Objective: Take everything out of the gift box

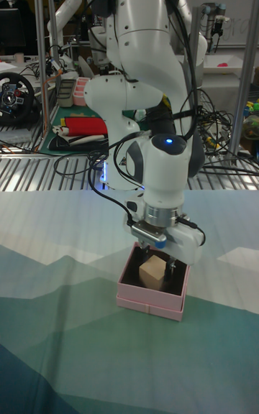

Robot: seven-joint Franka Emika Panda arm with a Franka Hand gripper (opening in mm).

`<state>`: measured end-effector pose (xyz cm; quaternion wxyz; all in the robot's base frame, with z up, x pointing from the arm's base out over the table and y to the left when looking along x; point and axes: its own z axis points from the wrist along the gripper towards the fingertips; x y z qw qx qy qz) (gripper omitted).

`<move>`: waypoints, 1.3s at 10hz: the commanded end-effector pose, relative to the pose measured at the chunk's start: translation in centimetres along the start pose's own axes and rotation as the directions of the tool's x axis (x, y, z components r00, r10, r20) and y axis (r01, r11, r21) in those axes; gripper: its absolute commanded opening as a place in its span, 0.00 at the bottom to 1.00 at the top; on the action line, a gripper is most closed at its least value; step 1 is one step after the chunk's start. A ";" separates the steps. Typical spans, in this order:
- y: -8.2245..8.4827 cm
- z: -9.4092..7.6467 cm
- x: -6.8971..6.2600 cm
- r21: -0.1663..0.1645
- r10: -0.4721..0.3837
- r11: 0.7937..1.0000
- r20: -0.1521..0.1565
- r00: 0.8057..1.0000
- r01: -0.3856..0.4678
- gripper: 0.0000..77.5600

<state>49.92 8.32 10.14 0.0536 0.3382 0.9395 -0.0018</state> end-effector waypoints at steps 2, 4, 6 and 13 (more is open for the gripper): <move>0.7 -3.6 0.0 -0.010 -0.037 0.999 -0.007 0.999 0.037 0.02; 0.7 -4.2 0.0 -0.010 -0.043 0.999 -0.007 0.999 0.043 0.02; 0.7 -5.2 -0.1 -0.014 -0.053 0.999 -0.012 0.999 0.053 0.02; 1.2 -9.7 1.6 -0.028 -0.112 0.993 -0.020 0.993 0.112 0.02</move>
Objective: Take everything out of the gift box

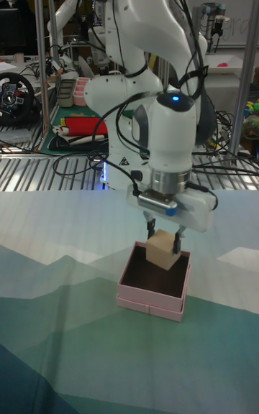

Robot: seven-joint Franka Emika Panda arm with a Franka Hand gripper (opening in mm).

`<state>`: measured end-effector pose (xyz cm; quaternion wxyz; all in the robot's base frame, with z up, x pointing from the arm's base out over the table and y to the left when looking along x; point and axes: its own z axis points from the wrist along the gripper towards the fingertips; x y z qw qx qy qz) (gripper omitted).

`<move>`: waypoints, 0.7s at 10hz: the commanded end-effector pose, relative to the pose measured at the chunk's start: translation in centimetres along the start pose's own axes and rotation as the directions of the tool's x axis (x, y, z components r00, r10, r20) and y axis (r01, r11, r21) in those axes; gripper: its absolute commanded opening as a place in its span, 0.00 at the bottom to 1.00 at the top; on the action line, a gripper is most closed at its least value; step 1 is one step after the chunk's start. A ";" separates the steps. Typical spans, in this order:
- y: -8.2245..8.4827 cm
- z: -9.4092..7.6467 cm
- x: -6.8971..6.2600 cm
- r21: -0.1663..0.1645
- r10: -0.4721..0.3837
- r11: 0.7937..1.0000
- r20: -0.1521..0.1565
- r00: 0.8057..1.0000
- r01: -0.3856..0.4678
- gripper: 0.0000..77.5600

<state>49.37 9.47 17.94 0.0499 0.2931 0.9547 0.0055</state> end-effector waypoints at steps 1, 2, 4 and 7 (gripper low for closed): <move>0.7 -2.3 1.7 -0.017 -0.022 1.000 -0.010 1.000 0.022 0.02; 0.9 -2.7 2.2 -0.021 -0.023 1.000 -0.014 1.000 0.023 0.02; 1.4 -3.8 3.4 -0.021 -0.012 1.000 -0.018 1.000 0.011 0.02; 2.1 -4.5 4.6 -0.019 0.005 1.000 -0.030 1.000 -0.005 0.02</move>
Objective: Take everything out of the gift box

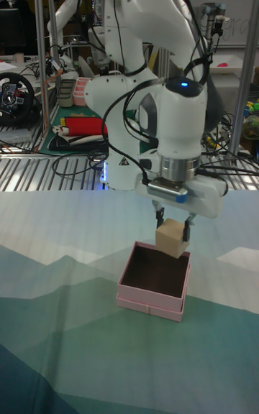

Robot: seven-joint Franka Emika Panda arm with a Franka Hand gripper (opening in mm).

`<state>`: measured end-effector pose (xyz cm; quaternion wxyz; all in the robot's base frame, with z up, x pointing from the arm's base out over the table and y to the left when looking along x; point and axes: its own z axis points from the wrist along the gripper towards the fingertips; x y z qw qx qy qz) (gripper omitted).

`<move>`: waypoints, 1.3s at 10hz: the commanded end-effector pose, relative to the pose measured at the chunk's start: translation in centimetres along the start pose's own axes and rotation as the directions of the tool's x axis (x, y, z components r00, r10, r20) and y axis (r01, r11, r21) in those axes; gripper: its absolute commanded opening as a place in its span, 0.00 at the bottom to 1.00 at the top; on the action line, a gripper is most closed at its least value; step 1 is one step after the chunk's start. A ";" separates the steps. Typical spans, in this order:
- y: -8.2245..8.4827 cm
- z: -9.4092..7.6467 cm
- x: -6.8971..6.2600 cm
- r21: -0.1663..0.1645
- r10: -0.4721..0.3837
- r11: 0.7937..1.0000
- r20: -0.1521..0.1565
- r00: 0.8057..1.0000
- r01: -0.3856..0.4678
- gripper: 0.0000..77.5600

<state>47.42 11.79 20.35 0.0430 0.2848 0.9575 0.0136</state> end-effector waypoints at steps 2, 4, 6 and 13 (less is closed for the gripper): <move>1.6 -1.8 1.8 -0.008 0.029 1.000 -0.015 0.999 -0.030 0.02; 2.3 -1.6 1.7 -0.008 0.043 0.999 -0.015 0.999 -0.044 0.02; 4.0 -1.6 1.9 -0.008 0.080 0.997 -0.019 0.997 -0.081 0.02; 5.3 -1.8 2.0 0.005 0.040 0.999 -0.016 0.999 -0.040 0.02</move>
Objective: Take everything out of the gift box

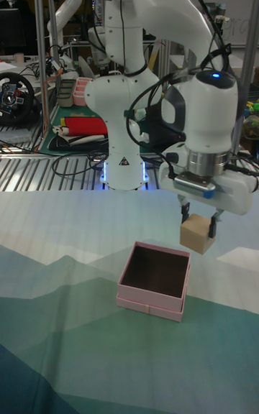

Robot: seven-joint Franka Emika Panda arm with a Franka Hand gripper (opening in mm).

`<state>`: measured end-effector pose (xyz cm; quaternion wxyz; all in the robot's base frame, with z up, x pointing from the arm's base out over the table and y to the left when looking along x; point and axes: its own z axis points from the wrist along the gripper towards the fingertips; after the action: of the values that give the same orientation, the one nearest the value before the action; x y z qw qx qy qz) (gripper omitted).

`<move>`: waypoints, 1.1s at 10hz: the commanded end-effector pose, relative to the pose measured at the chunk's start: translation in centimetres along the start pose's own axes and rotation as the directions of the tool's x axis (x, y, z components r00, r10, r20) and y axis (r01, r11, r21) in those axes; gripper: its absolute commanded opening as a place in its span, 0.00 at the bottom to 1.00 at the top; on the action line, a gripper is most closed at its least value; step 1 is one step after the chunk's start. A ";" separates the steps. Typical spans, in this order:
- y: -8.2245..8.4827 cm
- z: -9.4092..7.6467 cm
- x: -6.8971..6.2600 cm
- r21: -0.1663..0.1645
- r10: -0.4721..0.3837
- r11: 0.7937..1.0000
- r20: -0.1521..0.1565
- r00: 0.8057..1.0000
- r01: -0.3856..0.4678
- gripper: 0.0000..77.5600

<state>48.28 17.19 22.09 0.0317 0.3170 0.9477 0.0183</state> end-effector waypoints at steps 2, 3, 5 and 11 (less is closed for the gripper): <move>0.2 -0.2 -0.1 0.002 -0.081 0.997 0.008 0.997 0.080 0.02; 0.2 -0.2 -0.1 -0.005 -0.130 0.992 0.001 0.992 0.130 0.02; 0.2 -0.2 -0.1 -0.019 -0.182 0.983 -0.007 0.983 0.182 0.02; 1.6 -0.6 1.3 -0.025 -0.145 0.989 -0.022 0.989 0.144 0.02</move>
<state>48.12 17.82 22.17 0.0274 0.2292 0.9727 0.0254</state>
